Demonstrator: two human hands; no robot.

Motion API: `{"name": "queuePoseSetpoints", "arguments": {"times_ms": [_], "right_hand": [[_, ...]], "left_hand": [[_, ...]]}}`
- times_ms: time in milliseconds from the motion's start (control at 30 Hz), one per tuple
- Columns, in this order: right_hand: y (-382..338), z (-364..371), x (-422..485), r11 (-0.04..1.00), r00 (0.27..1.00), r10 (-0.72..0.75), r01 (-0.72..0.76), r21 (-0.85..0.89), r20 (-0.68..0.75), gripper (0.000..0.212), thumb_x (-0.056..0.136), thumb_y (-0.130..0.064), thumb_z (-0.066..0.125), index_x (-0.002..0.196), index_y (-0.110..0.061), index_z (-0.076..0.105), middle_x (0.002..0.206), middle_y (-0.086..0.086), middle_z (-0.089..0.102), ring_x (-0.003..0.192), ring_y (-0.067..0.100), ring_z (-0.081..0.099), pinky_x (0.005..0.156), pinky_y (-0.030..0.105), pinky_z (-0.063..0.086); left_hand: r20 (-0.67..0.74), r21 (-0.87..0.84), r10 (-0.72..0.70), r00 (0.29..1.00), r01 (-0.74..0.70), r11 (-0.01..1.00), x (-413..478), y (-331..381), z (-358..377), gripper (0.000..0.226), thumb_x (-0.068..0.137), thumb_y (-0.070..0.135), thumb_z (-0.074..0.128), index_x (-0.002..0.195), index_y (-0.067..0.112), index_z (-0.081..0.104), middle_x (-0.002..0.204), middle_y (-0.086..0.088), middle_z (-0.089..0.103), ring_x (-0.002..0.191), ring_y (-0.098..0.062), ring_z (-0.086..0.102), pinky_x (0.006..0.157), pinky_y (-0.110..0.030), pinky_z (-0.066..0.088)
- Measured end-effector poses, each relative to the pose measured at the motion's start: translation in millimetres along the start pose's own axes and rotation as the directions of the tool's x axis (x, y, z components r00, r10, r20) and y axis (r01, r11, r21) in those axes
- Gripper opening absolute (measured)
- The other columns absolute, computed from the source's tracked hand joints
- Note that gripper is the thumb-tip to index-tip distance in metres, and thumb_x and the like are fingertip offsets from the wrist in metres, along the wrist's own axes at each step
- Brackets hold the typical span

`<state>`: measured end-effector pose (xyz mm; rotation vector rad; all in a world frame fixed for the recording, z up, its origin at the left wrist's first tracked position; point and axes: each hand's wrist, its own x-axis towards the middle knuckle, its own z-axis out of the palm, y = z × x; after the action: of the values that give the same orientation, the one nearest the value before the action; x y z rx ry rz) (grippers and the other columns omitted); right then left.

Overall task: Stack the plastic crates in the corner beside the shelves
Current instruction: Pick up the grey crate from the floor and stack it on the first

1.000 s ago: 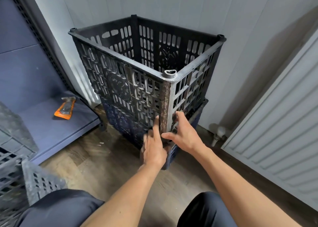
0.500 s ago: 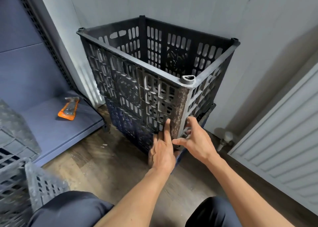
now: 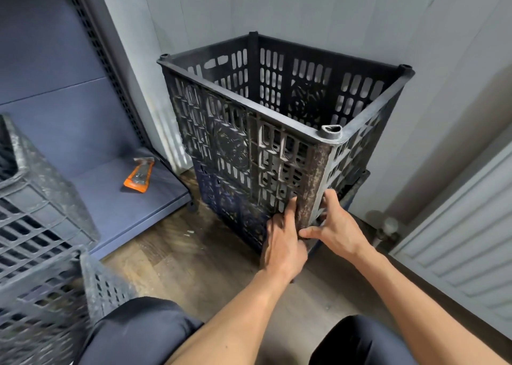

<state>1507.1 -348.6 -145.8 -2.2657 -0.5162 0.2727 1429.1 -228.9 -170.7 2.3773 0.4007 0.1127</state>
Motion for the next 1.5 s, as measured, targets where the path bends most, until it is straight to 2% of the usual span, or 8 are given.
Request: {"name": "queuePoseSetpoints", "arguments": {"times_ms": [100,267,433,567,700,933,1067,1500], "right_hand": [[-1.7,-2.3,-0.6,0.998,1.0,-0.02,0.02,-0.056,0.004,0.074,0.066,-0.03,0.089,0.112,-0.023,0.032,0.109,-0.006,0.067,0.088,0.02,0.064,0.077,0.043,0.053],[-3.4,-1.6,-2.8,0.995,1.0,-0.024,0.023,-0.095,-0.005,0.071,0.069,-0.031,0.088,0.108,-0.023,0.029,0.106,-0.005,0.067,0.085,0.022,0.063,0.072,0.041,0.049],[-6.5,-1.8,-3.1,0.994,1.0,-0.008,0.011,-0.112,0.022,0.069,0.073,-0.029,0.086,0.107,-0.02,0.026,0.096,-0.007,0.058,0.073,0.01,0.053,0.068,0.037,0.043],[-10.4,-0.8,-1.8,0.992,0.999,-0.003,0.008,-0.13,0.037,0.071,0.071,-0.032,0.085,0.103,-0.02,0.023,0.1,-0.003,0.057,0.076,0.014,0.055,0.066,0.04,0.048],[-13.4,0.8,-2.6,0.99,1.0,0.008,-0.005,-0.138,0.022,0.075,0.068,-0.035,0.082,0.108,-0.021,0.021,0.11,0.003,0.059,0.083,0.024,0.063,0.073,0.051,0.055],[-17.3,2.3,-3.3,0.988,1.0,0.019,-0.022,-0.154,-0.018,0.079,0.067,-0.027,0.085,0.113,-0.025,0.021,0.121,0.006,0.06,0.091,0.027,0.063,0.077,0.056,0.054],[-17.2,6.2,-6.2,0.984,0.998,0.02,-0.029,-0.173,-0.051,0.073,0.068,-0.024,0.083,0.109,-0.021,0.022,0.11,0.005,0.062,0.079,0.024,0.063,0.071,0.053,0.055],[-22.4,-4.5,-14.5,0.983,0.995,0.003,-0.021,-0.184,-0.1,0.071,0.071,-0.018,0.083,0.11,-0.025,0.024,0.11,0.006,0.065,0.087,0.03,0.067,0.072,0.051,0.056]], "left_hand": [[-0.084,-0.099,-0.026,0.996,0.017,0.995,2.9,-5.6,-17.6,0.067,0.097,0.011,0.044,0.144,0.056,0.026,0.141,-0.001,0.046,0.127,-0.026,0.049,0.104,-0.04,0.041],[-0.384,-0.307,-0.055,0.922,-0.071,0.949,8.3,10.7,-46.5,0.046,0.089,0.0,0.044,0.109,0.032,0.07,0.112,0.008,0.067,0.105,-0.01,0.062,0.095,-0.026,0.047],[-0.258,-0.617,-0.246,0.934,0.037,0.786,23.0,43.7,-87.6,0.013,0.101,0.034,0.04,0.105,0.034,0.052,0.102,0.018,0.057,0.1,-0.015,0.061,0.075,-0.02,0.043],[0.003,-0.8,-0.353,0.936,0.214,0.561,39.1,59.2,-101.3,0.066,0.094,0.067,0.03,0.15,0.035,0.016,0.153,0.002,0.035,0.125,-0.03,0.052,0.107,-0.052,0.035],[0.001,-0.821,-0.344,0.939,0.197,0.536,44.3,63.9,-103.2,0.056,0.087,0.073,0.041,0.122,0.03,0.031,0.124,0.0,0.045,0.099,-0.014,0.05,0.098,-0.056,0.045],[0.22,-0.92,-0.35,0.911,0.312,0.235,63.8,67.3,-119.8,0.067,0.072,0.073,0.064,0.111,0.02,0.051,0.128,-0.006,0.056,0.116,-0.03,0.054,0.098,-0.055,0.043],[0.148,-0.938,-0.418,0.897,0.261,0.228,66.9,65.5,-118.4,0.065,0.078,0.06,0.067,0.12,0.023,0.033,0.104,0.006,0.044,0.087,-0.013,0.046,0.086,-0.054,0.047],[0.139,-0.935,-0.315,0.939,0.229,0.27,60.6,66.2,-124.1,0.07,0.071,0.068,0.068,0.115,0.031,0.027,0.099,0.013,0.039,0.117,-0.032,0.051,0.084,-0.055,0.054]]}}
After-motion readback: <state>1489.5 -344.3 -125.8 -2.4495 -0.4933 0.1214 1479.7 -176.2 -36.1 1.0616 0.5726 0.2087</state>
